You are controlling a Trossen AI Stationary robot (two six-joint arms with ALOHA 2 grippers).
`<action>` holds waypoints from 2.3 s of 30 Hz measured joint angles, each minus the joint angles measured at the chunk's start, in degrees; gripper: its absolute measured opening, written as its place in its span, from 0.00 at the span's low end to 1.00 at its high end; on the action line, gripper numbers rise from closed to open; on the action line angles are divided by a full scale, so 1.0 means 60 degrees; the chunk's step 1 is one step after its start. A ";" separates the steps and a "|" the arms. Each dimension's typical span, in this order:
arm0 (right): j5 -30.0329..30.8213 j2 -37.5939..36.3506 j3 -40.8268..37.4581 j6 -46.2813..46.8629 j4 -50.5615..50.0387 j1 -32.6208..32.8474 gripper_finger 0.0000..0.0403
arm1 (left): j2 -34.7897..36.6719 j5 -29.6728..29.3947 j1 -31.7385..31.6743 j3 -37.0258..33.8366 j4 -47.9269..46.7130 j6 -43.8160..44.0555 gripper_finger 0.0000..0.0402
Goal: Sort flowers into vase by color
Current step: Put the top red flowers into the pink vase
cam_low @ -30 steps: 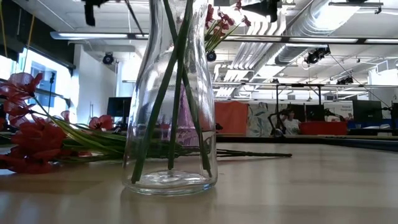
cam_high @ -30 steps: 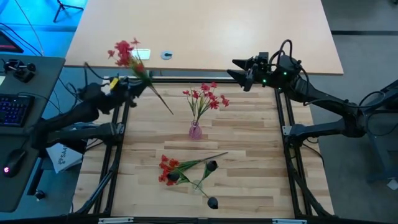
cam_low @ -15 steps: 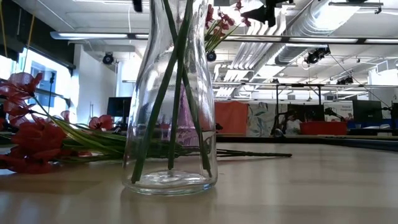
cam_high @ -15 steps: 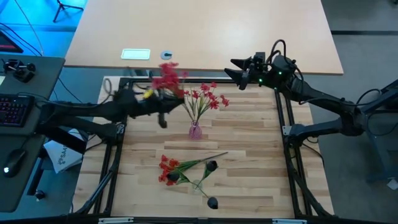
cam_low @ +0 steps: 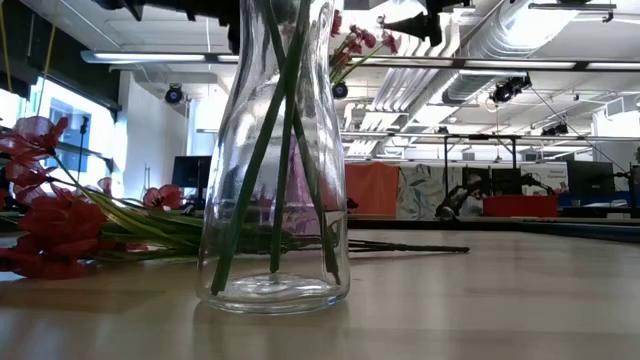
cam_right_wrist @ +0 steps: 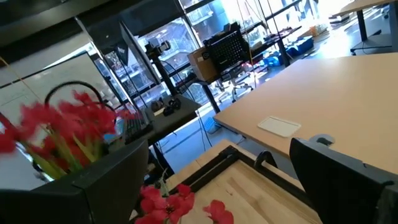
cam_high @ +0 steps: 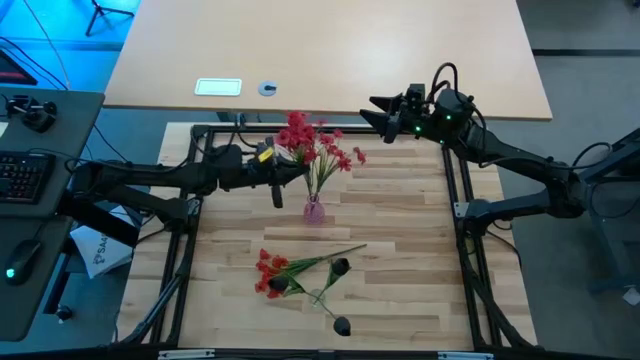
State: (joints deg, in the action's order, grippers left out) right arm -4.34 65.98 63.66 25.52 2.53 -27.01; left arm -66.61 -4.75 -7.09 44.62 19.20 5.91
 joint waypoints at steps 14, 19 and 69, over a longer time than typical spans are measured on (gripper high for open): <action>-0.0022 0.0000 0.0000 0.0000 0.0003 -0.0003 0.96 | -0.0189 0.0374 0.0000 -0.0004 -0.0712 0.1013 0.30; -0.0022 0.0000 0.0000 0.0004 0.0003 -0.0003 0.96 | 0.0005 0.0919 -0.0002 0.0019 -0.1532 0.1081 0.52; -0.0025 -0.0007 0.0000 -0.0109 -0.0393 0.0008 0.96 | 0.0269 -0.0073 0.0273 0.0379 -0.1147 -0.1080 0.05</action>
State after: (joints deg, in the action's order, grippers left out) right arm -4.49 65.93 63.66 24.86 0.17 -26.96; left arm -64.99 -5.19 -5.45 46.89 12.32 -0.56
